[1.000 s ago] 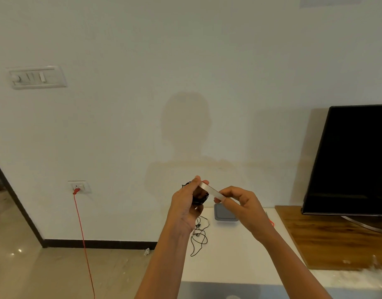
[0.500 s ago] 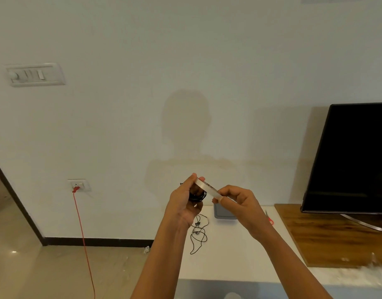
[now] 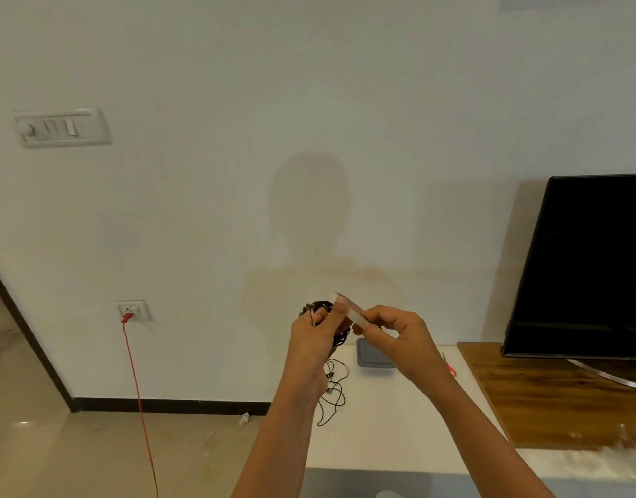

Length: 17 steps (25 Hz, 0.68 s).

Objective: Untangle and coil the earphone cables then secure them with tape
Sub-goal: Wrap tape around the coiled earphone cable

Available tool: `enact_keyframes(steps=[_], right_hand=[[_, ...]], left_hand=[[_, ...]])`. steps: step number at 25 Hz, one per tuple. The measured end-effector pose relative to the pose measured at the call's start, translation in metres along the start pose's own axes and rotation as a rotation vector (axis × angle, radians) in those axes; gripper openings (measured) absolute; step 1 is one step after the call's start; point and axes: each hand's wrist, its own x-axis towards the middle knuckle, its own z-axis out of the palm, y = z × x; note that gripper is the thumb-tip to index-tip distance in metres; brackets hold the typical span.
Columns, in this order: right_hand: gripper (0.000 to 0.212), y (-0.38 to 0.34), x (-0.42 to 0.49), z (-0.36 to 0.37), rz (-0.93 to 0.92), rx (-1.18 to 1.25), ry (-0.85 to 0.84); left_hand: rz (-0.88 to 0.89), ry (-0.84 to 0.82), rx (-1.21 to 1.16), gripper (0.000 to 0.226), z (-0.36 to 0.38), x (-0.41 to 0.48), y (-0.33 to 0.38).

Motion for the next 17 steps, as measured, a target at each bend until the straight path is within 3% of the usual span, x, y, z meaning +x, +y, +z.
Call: enact_keyframes(steps=[9, 13, 17], right_hand=[[0.036, -0.0052, -0.0014, -0.0019, 0.089, -0.001, -0.064], [0.032, -0.0055, -0.0033, -0.0034, 0.081, 0.020, -0.048], [0.027, -0.0055, -0.0054, -0.0043, 0.076, -0.011, -0.083]], left_hand=[[-0.152, -0.022, -0.189, 0.024, -0.0030, 0.0057, 0.0061], [-0.172, -0.014, -0.253, 0.018, -0.0026, 0.0054, 0.0078], [-0.146, 0.027, -0.177, 0.027, -0.0012, 0.0049, 0.0059]])
